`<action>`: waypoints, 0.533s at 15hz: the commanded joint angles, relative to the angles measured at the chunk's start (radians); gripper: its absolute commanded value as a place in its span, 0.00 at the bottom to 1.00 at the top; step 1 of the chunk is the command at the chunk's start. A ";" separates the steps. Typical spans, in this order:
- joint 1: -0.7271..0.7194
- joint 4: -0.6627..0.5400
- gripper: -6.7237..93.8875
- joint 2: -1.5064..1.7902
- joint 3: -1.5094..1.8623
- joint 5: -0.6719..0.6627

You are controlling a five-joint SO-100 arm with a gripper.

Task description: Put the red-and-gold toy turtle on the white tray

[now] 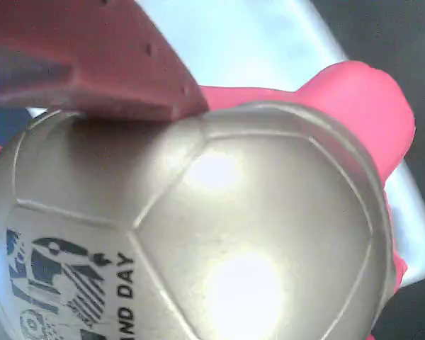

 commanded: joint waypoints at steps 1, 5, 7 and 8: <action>0.037 -0.015 0.07 -0.029 -0.006 -0.002; 0.063 -0.103 0.07 -0.126 0.055 -0.005; 0.063 -0.117 0.07 -0.156 0.054 -0.003; 0.064 -0.120 0.07 -0.166 0.051 -0.003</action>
